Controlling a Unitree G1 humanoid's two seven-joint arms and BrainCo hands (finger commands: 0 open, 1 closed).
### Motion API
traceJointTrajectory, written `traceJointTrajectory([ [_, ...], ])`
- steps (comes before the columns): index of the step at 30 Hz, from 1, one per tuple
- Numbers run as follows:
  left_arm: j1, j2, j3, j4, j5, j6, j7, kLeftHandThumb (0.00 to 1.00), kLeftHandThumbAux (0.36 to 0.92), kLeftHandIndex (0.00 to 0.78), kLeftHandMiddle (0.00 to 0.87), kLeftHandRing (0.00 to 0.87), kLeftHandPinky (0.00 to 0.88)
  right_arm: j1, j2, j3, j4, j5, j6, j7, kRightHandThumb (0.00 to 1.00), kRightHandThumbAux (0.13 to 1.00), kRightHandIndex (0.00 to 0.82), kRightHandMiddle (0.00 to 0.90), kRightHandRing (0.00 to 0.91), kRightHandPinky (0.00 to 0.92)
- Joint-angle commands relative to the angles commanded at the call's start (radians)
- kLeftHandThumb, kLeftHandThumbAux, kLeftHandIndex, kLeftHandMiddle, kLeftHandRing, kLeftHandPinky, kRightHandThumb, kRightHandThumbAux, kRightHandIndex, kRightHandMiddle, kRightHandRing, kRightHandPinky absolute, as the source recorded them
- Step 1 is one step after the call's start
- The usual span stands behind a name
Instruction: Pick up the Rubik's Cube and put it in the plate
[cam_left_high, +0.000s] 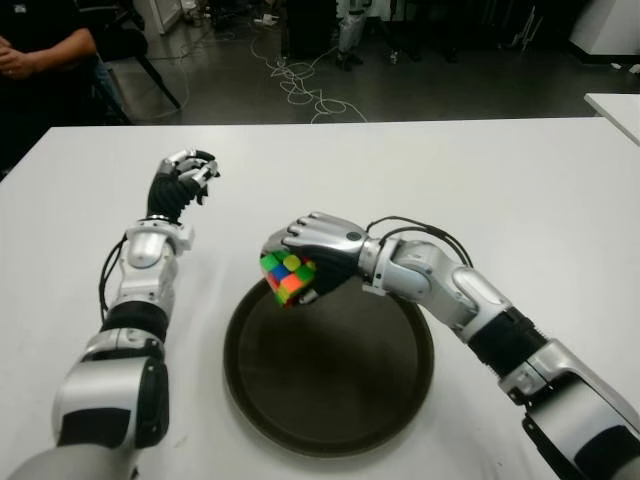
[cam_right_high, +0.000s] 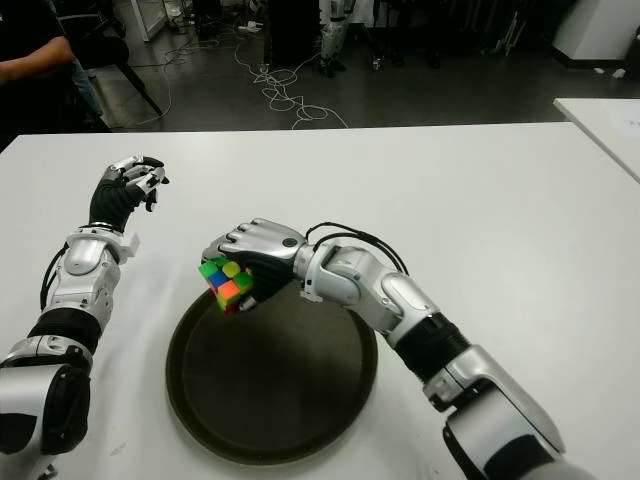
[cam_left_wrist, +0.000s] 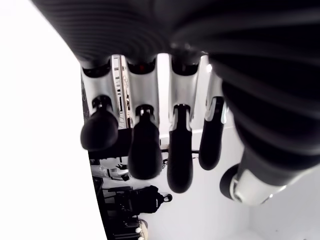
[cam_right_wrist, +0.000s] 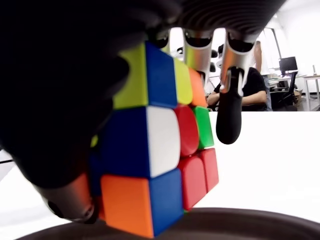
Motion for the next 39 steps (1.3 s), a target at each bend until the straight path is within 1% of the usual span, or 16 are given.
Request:
traceJointTrajectory([
  [2,0.0,0.0,-0.001,0.0,0.001,0.001,0.002,0.838,0.666,0.414,0.547,0.705,0.76,0.027,-0.023,-0.012,-0.039,0.008,0.005,0.016,0.695,0.733,0.418,0.669,0.704,0.691],
  [4,0.0,0.0,-0.002,0.0,0.002,0.002,0.002,0.838,0.666,0.412,0.547,0.705,0.764,0.05,-0.038,-0.02,-0.067,0.014,0.013,0.031,0.695,0.733,0.417,0.669,0.702,0.692],
  [7,0.0,-0.001,-0.001,0.0,0.0,0.002,0.0,0.837,0.667,0.41,0.55,0.706,0.765,0.074,-0.051,-0.027,-0.083,0.02,0.025,0.045,0.695,0.733,0.416,0.666,0.698,0.688],
  [11,0.001,-0.002,0.001,-0.001,-0.003,0.002,-0.002,0.837,0.667,0.41,0.552,0.708,0.764,0.092,-0.056,-0.032,-0.092,0.021,0.032,0.048,0.695,0.733,0.416,0.664,0.696,0.687],
  [17,0.001,0.0,0.001,-0.001,-0.003,0.002,-0.003,0.838,0.666,0.412,0.548,0.704,0.761,0.108,-0.062,-0.037,-0.11,0.019,0.036,0.051,0.694,0.733,0.417,0.659,0.692,0.687],
  [25,0.004,0.005,-0.004,-0.003,0.003,-0.002,-0.011,0.838,0.665,0.413,0.55,0.711,0.763,0.123,-0.063,-0.045,-0.118,0.022,0.033,0.036,0.693,0.733,0.418,0.65,0.687,0.689],
  [31,0.005,0.006,-0.003,-0.005,0.003,-0.005,-0.016,0.838,0.666,0.414,0.555,0.717,0.766,0.123,-0.065,-0.048,-0.125,0.021,0.035,0.042,0.693,0.733,0.417,0.655,0.692,0.69],
  [36,0.005,0.007,-0.002,-0.004,0.003,-0.003,-0.013,0.839,0.665,0.415,0.554,0.711,0.757,0.119,-0.074,-0.046,-0.128,0.015,0.031,0.052,0.694,0.732,0.418,0.661,0.69,0.668],
  [39,0.005,0.007,-0.001,-0.003,0.001,-0.004,-0.015,0.838,0.666,0.414,0.551,0.707,0.755,0.117,-0.078,-0.043,-0.131,0.016,0.036,0.065,0.694,0.732,0.419,0.664,0.691,0.67],
])
